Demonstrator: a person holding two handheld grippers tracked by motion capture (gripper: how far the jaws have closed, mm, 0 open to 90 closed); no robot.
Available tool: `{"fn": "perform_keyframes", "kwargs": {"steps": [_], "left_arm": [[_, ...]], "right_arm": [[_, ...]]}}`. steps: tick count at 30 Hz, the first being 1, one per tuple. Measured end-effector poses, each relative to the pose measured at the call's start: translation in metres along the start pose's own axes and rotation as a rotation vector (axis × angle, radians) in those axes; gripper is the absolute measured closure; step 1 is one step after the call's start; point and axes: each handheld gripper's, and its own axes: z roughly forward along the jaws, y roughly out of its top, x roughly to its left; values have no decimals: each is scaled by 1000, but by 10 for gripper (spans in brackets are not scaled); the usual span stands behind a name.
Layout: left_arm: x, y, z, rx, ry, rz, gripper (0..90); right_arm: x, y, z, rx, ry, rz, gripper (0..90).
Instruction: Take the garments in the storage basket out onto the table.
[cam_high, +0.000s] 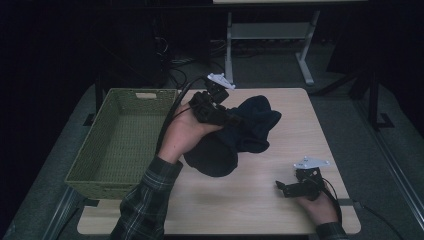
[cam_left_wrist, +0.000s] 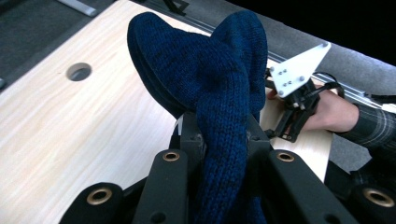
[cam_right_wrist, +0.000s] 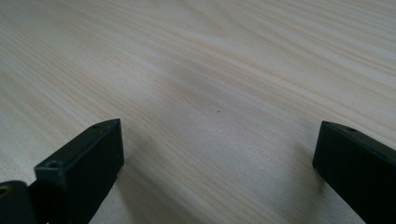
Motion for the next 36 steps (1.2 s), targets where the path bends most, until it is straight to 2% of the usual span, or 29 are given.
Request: {"fn": "perform_keyframes", "kwargs": {"steps": [6,11,16,23,26,29,36], "left_arm": [[-8,-3,19,14,-33,-3,760],[-12,-8,38,13,-70,-28,760],[-14,-13,58,26,-88,-44,760],[-6,-26,88,59,-99,-82,759],[1,-33,98,55,-117,-107,757],[6,-38,104,54,-130,-121,753],[19,-52,116,63,-114,-150,731]], "right_arm": [[0,0,0,0,0,0,15],[0,0,0,1,2,2,15],[0,0,0,-1,-1,-1,15],[0,0,0,-2,2,-2,15],[0,0,0,-1,3,-2,15],[0,0,0,-2,3,-3,15],[0,0,0,0,4,0,15]]}}
